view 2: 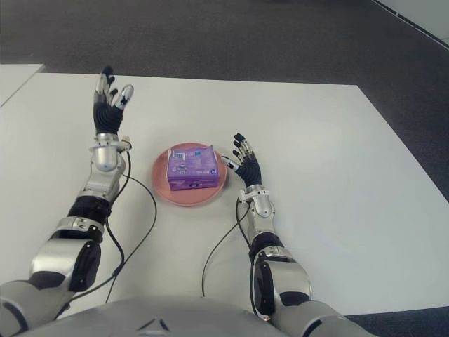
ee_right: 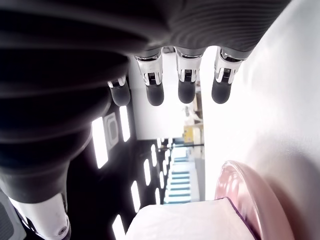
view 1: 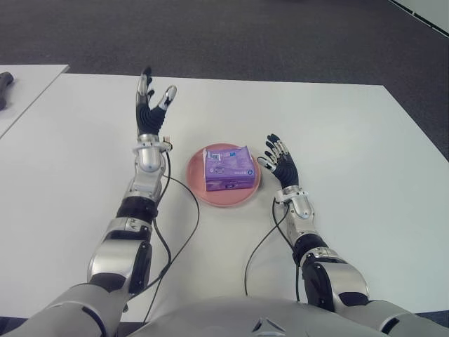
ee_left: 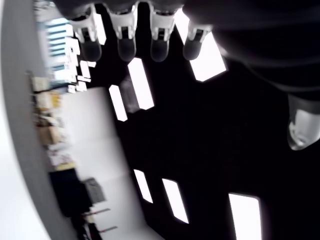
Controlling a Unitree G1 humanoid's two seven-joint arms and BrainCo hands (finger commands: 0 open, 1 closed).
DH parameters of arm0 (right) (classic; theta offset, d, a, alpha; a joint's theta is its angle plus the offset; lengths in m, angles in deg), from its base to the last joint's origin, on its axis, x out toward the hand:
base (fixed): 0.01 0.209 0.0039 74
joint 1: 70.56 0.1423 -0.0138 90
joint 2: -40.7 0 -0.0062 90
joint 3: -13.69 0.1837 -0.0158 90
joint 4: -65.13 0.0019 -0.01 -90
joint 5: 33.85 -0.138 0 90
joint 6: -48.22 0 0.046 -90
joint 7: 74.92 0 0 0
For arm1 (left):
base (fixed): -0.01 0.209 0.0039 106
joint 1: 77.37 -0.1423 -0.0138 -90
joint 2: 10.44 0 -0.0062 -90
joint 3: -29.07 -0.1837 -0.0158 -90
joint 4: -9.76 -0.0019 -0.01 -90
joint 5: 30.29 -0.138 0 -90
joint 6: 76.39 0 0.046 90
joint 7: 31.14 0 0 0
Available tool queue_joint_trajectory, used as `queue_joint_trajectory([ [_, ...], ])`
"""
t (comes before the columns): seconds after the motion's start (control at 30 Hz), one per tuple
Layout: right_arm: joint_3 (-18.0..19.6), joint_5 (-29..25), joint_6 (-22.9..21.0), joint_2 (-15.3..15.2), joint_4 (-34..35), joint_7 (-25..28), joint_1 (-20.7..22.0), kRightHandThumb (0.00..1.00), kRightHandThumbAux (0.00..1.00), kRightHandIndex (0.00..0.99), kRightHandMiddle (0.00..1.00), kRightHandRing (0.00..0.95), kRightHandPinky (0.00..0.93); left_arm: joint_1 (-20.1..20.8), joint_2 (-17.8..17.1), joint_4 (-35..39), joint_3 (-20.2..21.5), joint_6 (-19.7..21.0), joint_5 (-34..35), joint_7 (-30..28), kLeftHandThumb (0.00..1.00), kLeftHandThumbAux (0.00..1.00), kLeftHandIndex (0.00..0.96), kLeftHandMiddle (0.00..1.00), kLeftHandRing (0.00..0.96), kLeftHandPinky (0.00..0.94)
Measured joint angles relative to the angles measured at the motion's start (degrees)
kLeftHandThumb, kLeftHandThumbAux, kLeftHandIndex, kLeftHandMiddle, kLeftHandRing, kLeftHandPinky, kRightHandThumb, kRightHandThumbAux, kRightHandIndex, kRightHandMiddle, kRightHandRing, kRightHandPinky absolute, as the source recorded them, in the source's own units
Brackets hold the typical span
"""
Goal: Put the tissue paper into the plate.
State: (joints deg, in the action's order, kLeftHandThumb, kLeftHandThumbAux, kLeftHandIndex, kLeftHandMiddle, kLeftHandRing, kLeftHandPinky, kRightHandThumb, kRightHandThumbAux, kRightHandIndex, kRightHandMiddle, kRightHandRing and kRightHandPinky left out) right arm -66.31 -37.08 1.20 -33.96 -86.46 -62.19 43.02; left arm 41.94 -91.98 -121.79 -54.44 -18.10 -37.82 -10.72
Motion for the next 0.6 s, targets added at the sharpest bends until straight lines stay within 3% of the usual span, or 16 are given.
queue_joint_trajectory([
  [0.6,0.0,0.0,0.0,0.0,0.0,0.0,0.0,0.096,0.706,0.062,0.030,0.013,0.055,-4.0,4.2,0.4,2.0,0.1,2.5,1.1,0.000,0.454,0.000,0.000,0.000,0.000],
])
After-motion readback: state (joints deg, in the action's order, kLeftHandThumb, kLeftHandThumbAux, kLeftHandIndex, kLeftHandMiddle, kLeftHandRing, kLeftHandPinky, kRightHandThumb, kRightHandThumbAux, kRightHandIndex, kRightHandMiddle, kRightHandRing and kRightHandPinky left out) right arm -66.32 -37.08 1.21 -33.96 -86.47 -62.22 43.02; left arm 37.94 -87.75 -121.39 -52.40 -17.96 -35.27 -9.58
